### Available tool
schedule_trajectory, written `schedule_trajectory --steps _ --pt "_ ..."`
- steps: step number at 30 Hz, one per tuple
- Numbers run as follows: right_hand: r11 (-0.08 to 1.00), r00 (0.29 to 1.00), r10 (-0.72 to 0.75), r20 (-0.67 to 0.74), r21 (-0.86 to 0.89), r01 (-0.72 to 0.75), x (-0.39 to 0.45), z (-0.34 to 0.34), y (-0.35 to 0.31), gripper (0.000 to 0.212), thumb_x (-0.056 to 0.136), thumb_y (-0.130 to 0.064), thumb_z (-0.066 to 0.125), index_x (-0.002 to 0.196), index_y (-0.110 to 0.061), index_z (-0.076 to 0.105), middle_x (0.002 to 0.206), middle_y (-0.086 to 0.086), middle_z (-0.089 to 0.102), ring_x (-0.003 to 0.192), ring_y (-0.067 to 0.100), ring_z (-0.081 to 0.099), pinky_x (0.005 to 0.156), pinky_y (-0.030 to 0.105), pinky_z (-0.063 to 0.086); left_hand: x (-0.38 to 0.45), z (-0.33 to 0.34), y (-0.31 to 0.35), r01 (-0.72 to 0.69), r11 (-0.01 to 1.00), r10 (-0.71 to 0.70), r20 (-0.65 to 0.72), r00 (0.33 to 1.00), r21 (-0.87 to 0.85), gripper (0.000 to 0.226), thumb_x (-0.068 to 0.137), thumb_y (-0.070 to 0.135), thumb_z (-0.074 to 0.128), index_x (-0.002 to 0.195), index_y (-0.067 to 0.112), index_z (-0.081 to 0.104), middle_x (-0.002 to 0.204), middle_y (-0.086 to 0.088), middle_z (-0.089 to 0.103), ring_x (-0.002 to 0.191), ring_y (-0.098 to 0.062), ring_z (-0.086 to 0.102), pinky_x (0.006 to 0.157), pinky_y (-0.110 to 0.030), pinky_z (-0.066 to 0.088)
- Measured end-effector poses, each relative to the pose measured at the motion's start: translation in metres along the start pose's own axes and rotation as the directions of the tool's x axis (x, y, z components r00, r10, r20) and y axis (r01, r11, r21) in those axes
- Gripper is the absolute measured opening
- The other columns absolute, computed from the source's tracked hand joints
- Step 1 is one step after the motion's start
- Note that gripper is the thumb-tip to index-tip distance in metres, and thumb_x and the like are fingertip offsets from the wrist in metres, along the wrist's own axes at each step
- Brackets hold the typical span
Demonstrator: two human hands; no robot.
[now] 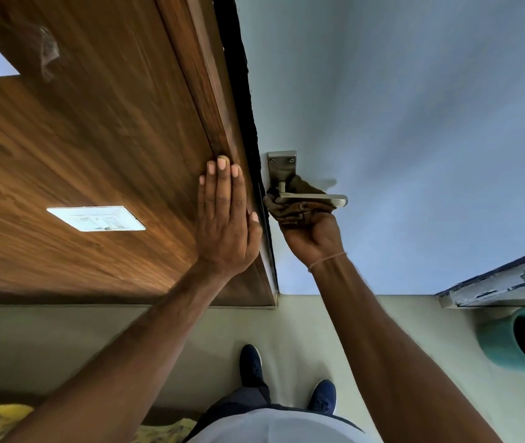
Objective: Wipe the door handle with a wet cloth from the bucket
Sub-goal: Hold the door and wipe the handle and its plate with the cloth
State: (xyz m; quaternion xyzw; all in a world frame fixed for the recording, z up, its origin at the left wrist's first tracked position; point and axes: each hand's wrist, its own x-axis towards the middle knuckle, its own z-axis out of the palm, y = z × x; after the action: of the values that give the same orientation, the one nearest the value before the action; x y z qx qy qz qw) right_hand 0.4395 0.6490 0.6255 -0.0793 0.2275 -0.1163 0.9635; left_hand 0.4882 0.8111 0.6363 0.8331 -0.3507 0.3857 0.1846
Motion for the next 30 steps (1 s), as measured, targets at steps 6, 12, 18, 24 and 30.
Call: schedule_trajectory --steps 6,12,18,24,30 --pt "0.988 0.999 -0.035 0.019 0.149 0.032 0.005 -0.019 -0.018 0.077 0.074 0.011 0.039 0.144 -0.018 0.054 0.151 0.013 0.057 0.129 0.035 0.061 0.105 0.052 0.055 0.0 0.003 -0.002 -0.017 1.0 0.017 0.005 1.0 -0.008 0.079 0.101 0.024 0.045 0.167 0.0 0.008 0.174 -0.016 0.008 0.166 -0.032 0.002 0.134 -0.054 0.017" --pt "0.983 0.996 -0.089 -0.016 -0.161 0.085 0.02 -0.022 0.007 0.05 0.103 -0.003 0.037 0.152 -0.002 0.049 0.155 0.027 0.049 0.145 0.047 0.047 0.12 0.06 0.039 -0.001 0.008 -0.001 0.002 1.0 -0.002 -0.014 1.0 0.0 0.079 0.101 0.024 0.045 0.167 0.0 0.007 0.171 -0.025 0.019 0.167 -0.031 0.001 0.134 -0.054 0.017" --pt "0.856 0.949 -0.274 -0.153 -0.489 0.168 0.009 -0.019 0.016 0.042 0.101 0.001 0.039 0.134 -0.003 0.065 0.13 0.025 0.07 0.123 0.041 0.067 0.104 0.053 0.057 -0.002 0.012 0.0 0.024 1.0 -0.024 -0.005 1.0 -0.009 0.08 0.101 0.027 0.044 0.166 -0.001 0.007 0.17 -0.027 0.019 0.166 -0.032 0.0 0.134 -0.056 0.018" --pt "0.996 0.99 -0.056 -0.126 -0.074 0.047 0.008 -0.013 -0.024 0.039 0.107 -0.01 0.048 0.144 -0.01 0.059 0.134 0.013 0.068 0.121 0.029 0.068 0.099 0.04 0.058 0.0 0.009 -0.001 0.001 1.0 -0.001 -0.009 1.0 -0.009 0.078 0.101 0.026 0.044 0.165 -0.003 0.011 0.172 -0.024 0.018 0.166 -0.033 0.002 0.134 -0.056 0.018" --pt "0.993 0.986 -0.112 -0.121 0.034 0.117 0.004 -0.027 -0.062 0.036 0.106 -0.006 0.046 0.139 -0.009 0.062 0.122 0.012 0.07 0.101 0.027 0.076 0.085 0.04 0.064 0.0 0.006 -0.001 0.001 1.0 -0.001 -0.011 1.0 -0.008 0.077 0.1 0.025 0.044 0.165 -0.004 0.013 0.171 -0.023 0.018 0.166 -0.035 0.005 0.133 -0.057 0.02"
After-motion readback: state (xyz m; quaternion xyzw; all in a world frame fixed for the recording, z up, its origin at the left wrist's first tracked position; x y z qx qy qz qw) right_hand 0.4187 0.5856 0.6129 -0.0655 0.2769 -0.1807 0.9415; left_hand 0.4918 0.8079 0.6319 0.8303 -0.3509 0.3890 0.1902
